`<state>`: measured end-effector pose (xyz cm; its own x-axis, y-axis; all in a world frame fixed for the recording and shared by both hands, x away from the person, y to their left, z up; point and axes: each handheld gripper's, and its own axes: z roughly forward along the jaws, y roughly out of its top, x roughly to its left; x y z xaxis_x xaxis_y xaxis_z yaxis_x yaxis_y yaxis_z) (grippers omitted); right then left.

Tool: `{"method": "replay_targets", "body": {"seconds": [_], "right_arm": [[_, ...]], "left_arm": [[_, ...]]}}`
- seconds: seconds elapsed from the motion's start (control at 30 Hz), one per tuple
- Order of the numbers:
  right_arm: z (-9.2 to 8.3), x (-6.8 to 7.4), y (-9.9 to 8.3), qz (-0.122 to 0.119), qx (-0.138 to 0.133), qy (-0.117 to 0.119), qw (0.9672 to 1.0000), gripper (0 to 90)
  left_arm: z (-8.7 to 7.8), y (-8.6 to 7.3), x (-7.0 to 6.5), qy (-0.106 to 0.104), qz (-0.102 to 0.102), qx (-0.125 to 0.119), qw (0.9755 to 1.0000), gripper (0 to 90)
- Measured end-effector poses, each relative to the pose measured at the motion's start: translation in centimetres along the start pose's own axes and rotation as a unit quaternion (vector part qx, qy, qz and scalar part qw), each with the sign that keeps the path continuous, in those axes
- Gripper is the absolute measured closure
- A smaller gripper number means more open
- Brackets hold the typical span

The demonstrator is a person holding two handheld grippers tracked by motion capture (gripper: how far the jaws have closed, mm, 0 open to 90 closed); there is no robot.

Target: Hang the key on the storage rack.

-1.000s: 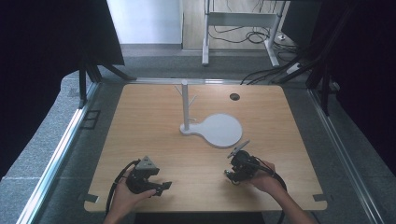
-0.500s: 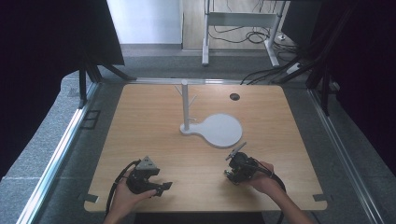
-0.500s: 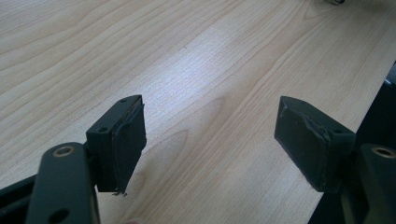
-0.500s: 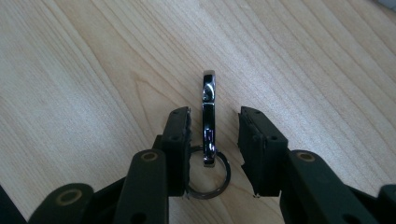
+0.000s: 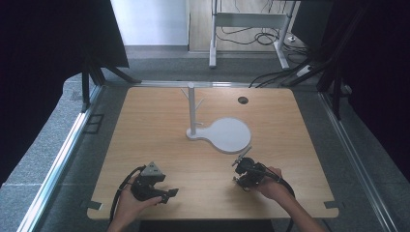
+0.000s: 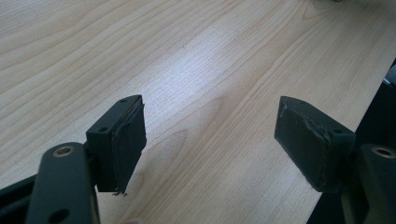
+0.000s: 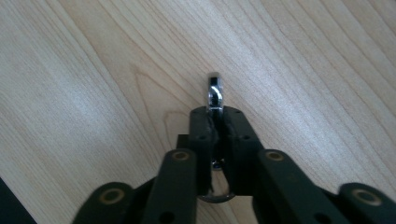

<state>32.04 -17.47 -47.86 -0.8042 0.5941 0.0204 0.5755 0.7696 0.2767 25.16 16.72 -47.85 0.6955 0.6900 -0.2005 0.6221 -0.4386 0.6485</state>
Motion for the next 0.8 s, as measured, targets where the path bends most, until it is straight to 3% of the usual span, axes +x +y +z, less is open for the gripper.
{"method": "replay_targets", "body": {"seconds": [0.4, 0.8], "right_arm": [[-0.1, -0.2, 0.1, -0.005, 0.003, 0.004, 1.0, 84.6], [-2.6, -0.3, 1.5, -0.007, -0.031, -0.007, 0.9995, 84.6]], "left_arm": [[-0.1, 0.0, 0.1, 0.002, -0.004, -0.002, 1.0, 25.4], [-0.4, 0.0, 0.2, 0.003, -0.003, -0.004, 1.0, 25.4]]}}
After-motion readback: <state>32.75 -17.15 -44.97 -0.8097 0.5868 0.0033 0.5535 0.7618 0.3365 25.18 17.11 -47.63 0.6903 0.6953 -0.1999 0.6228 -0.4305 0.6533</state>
